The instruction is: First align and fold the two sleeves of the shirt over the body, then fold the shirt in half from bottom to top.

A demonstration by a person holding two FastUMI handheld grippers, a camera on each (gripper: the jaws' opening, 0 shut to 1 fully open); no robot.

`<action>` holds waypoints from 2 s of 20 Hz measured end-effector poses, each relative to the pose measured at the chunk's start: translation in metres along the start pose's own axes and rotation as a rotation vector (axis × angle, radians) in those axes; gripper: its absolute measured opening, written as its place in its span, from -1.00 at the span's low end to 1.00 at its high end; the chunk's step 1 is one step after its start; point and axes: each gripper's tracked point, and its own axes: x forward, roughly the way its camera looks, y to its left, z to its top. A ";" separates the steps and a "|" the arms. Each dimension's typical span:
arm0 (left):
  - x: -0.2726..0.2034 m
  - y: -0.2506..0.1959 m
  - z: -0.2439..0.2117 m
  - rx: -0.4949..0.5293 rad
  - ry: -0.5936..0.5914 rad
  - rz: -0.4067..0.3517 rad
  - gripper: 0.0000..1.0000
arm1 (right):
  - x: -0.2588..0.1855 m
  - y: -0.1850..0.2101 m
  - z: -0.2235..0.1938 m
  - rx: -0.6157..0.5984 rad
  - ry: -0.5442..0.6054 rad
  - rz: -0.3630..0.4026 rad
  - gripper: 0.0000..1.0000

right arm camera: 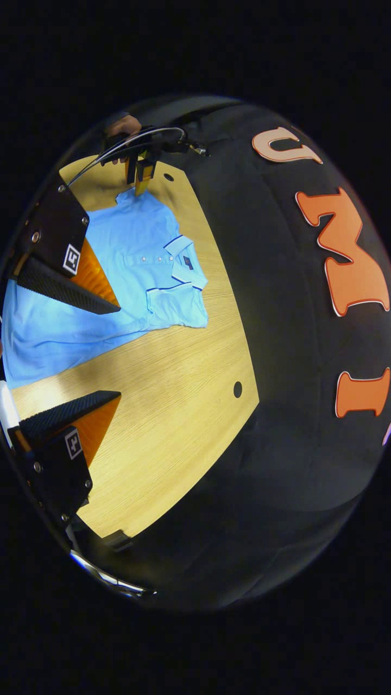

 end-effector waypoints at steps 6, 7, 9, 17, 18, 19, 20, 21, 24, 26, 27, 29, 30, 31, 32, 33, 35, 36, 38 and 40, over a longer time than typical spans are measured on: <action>0.010 0.005 -0.001 0.052 0.039 0.085 0.93 | -0.010 -0.002 -0.008 -0.006 -0.002 -0.011 0.75; 0.011 0.000 0.001 0.065 0.040 0.081 0.92 | -0.010 -0.002 -0.010 -0.005 -0.001 -0.012 0.75; 0.011 -0.011 0.004 0.087 0.039 0.064 0.24 | -0.012 -0.007 -0.015 0.002 0.000 -0.020 0.76; -0.003 -0.042 0.023 0.152 -0.038 -0.016 -0.81 | -0.028 -0.027 -0.027 0.010 -0.011 -0.025 0.77; -0.009 -0.047 0.027 0.163 -0.054 -0.020 -0.81 | -0.030 -0.031 -0.030 0.010 -0.011 -0.027 0.77; -0.016 -0.053 0.029 0.170 -0.065 -0.030 -0.81 | -0.031 -0.035 -0.033 0.012 -0.007 -0.025 0.77; -0.021 -0.061 0.029 0.181 -0.073 -0.037 -0.82 | -0.032 -0.038 -0.036 0.018 -0.002 -0.025 0.77; -0.027 -0.068 0.032 0.191 -0.085 -0.046 -0.82 | -0.034 -0.042 -0.036 0.023 -0.003 -0.023 0.77; -0.040 -0.096 0.038 0.228 -0.125 -0.081 -0.80 | -0.037 -0.049 -0.037 0.018 -0.008 -0.016 0.77; -0.044 -0.117 0.038 0.253 -0.137 -0.104 -0.80 | -0.043 -0.055 -0.042 0.006 -0.005 -0.020 0.77; -0.044 -0.129 0.038 0.266 -0.136 -0.117 -0.82 | -0.045 -0.057 -0.045 0.003 -0.006 -0.022 0.77; -0.042 -0.147 0.033 0.294 -0.121 -0.131 -0.82 | -0.052 -0.060 -0.057 0.011 0.003 -0.027 0.67; -0.041 -0.158 0.031 0.308 -0.117 -0.144 -0.82 | -0.055 -0.064 -0.063 0.021 0.008 -0.035 0.78; -0.041 -0.169 0.031 0.318 -0.120 -0.159 -0.82 | -0.056 -0.067 -0.069 0.033 0.010 -0.041 0.82; -0.040 -0.178 0.030 0.328 -0.125 -0.179 -0.81 | -0.059 -0.070 -0.075 0.047 0.017 -0.047 0.82; -0.040 -0.188 0.030 0.338 -0.133 -0.200 -0.80 | -0.061 -0.073 -0.081 0.061 0.022 -0.056 0.82; -0.044 -0.209 0.025 0.352 -0.130 -0.266 -0.72 | -0.065 -0.081 -0.093 0.083 0.033 -0.072 0.82; -0.044 -0.221 0.019 0.358 -0.128 -0.307 -0.44 | -0.067 -0.083 -0.097 0.088 0.035 -0.073 0.82; -0.051 -0.231 0.013 0.368 -0.146 -0.349 0.03 | -0.070 -0.087 -0.102 0.088 0.038 -0.071 0.82; -0.064 -0.224 0.001 0.383 -0.166 -0.338 0.84 | -0.071 -0.088 -0.110 0.075 0.056 -0.047 0.72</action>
